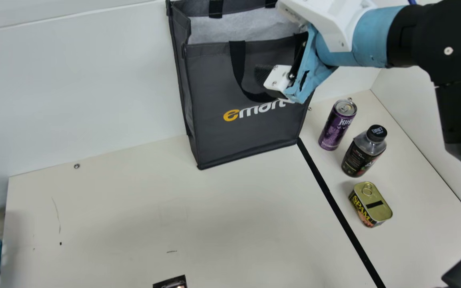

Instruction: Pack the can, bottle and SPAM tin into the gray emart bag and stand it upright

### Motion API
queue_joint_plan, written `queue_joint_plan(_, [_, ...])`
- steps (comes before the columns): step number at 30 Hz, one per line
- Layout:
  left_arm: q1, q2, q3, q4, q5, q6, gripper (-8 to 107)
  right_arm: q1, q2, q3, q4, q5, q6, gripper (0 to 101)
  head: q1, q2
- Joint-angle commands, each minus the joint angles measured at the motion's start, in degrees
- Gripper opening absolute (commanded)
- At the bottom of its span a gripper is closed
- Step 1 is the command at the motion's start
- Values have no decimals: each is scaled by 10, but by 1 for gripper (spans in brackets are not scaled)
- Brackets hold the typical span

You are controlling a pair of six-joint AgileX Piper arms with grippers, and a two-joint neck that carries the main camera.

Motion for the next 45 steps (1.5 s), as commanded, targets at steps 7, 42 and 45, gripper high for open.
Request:
queue_joint_plan(7, [0, 0, 0, 0, 0, 0, 90, -7, 39, -26, 18, 0, -30, 95, -13, 0])
queue_joint_plan(42, [0, 0, 0, 0, 0, 0, 90, 9, 141, -44, 24, 0, -103, 35, -13, 0])
queue_joint_plan(45, [0, 0, 0, 0, 0, 0, 90, 8, 139, -39, 25, 0, -105, 15, -13, 0])
